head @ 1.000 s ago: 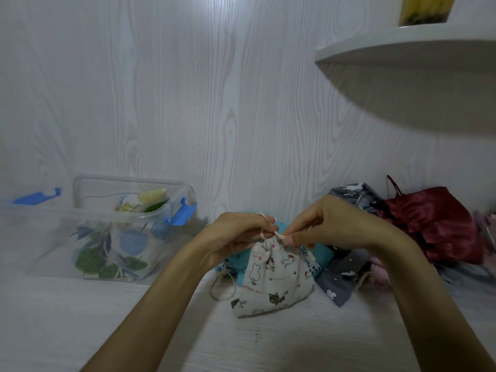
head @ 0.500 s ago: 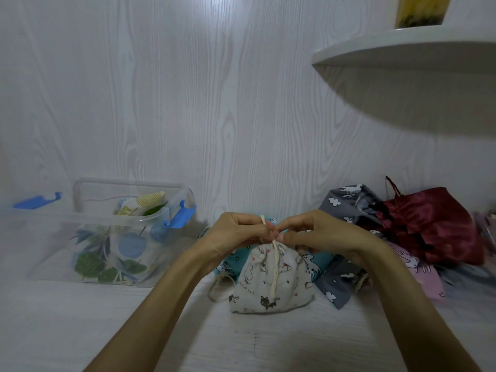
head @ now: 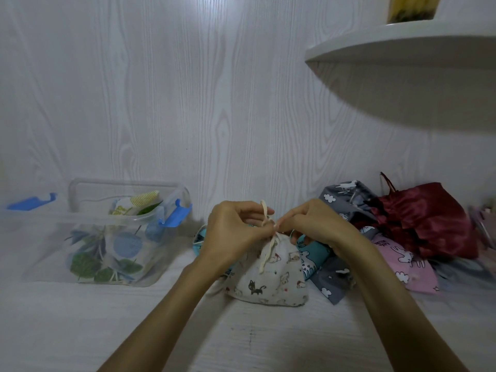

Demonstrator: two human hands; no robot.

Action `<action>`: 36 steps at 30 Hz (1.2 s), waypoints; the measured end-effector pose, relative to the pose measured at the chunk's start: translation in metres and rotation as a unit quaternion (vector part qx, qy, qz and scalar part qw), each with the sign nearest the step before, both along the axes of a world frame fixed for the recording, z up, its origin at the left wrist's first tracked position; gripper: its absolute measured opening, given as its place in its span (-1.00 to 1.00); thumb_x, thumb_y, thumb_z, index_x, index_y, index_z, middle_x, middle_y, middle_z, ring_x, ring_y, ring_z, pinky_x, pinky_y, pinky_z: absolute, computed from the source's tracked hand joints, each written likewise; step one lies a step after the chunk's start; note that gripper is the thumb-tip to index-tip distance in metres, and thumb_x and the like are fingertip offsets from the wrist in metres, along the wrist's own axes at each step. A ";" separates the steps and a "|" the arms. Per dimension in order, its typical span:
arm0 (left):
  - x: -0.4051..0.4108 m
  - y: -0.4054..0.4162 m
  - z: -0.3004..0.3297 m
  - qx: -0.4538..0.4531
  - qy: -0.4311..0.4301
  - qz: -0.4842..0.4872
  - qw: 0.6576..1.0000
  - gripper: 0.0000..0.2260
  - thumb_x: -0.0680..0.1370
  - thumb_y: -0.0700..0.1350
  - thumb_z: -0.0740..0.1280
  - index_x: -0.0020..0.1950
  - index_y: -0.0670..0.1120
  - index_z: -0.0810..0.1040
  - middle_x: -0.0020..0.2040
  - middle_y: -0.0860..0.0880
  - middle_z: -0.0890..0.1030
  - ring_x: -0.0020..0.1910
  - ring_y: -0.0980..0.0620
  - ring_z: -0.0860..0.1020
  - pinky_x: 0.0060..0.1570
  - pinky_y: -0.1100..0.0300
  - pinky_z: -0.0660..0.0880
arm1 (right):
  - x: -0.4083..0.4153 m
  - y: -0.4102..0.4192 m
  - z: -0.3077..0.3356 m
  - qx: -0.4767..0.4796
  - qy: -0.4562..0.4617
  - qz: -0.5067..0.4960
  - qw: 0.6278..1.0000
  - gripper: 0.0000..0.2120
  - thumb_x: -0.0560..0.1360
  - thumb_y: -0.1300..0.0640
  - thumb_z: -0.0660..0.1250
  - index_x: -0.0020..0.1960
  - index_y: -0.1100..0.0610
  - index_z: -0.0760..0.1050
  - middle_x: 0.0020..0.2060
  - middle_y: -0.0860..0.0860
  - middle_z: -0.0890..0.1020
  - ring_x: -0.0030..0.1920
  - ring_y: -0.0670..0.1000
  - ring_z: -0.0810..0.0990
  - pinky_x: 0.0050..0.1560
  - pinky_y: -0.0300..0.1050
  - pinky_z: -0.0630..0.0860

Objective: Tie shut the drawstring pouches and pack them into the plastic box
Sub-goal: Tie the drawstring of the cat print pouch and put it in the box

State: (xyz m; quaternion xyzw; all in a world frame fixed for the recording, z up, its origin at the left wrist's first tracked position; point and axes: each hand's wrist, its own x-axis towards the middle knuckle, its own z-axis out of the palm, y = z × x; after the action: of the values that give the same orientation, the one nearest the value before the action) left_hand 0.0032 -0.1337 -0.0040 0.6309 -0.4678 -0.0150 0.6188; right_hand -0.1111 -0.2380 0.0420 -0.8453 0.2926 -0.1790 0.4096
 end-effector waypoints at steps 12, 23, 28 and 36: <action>0.011 0.007 0.004 -0.003 -0.024 0.059 0.998 -0.89 0.29 -0.01 0.57 -0.28 0.04 0.67 -0.34 0.08 0.68 -0.32 0.13 0.65 -0.18 0.12 0.64 | -0.011 -0.001 0.008 0.030 0.000 0.056 0.998 -0.90 0.47 0.11 0.39 -0.09 0.11 0.65 -0.30 -0.02 0.69 -0.42 -0.18 0.59 -0.40 -0.36 0.42; 0.011 0.011 0.008 0.023 0.022 -0.023 0.999 -0.94 0.36 -0.11 0.52 -0.19 -0.03 0.70 -0.26 0.02 0.71 -0.22 0.08 0.69 -0.12 0.19 0.61 | -0.005 -0.005 -0.003 0.054 -0.060 0.079 0.994 -0.85 0.47 0.02 0.38 -0.12 0.07 0.67 -0.33 -0.09 0.67 -0.40 -0.20 0.53 -0.42 -0.38 0.40; 0.014 0.016 0.020 0.048 0.117 -0.056 0.990 -0.94 0.40 -0.17 0.49 -0.18 -0.15 0.70 -0.27 0.00 0.71 -0.23 0.17 0.67 -0.22 0.46 0.50 | -0.003 -0.008 0.000 0.004 -0.088 0.077 0.993 -0.88 0.51 0.12 0.35 -0.12 0.13 0.64 -0.25 0.00 0.71 -0.33 -0.13 0.62 -0.36 -0.37 0.50; 0.023 0.018 0.025 0.151 0.191 0.006 0.970 -0.94 0.36 -0.09 0.52 -0.25 -0.05 0.70 -0.31 0.18 0.64 -0.24 0.33 0.50 -0.21 0.44 0.38 | -0.016 -0.014 0.006 -0.121 0.061 0.101 0.986 -0.87 0.54 0.10 0.30 -0.10 0.11 0.60 -0.31 -0.08 0.65 -0.37 -0.18 0.62 -0.32 -0.35 0.51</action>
State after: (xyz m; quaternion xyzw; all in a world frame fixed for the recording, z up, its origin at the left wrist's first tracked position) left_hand 0.0259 -0.1162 0.0205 0.7050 -0.3300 -0.2019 0.5944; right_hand -0.1276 -0.2516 0.0485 -0.9231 0.2069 -0.1189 0.3015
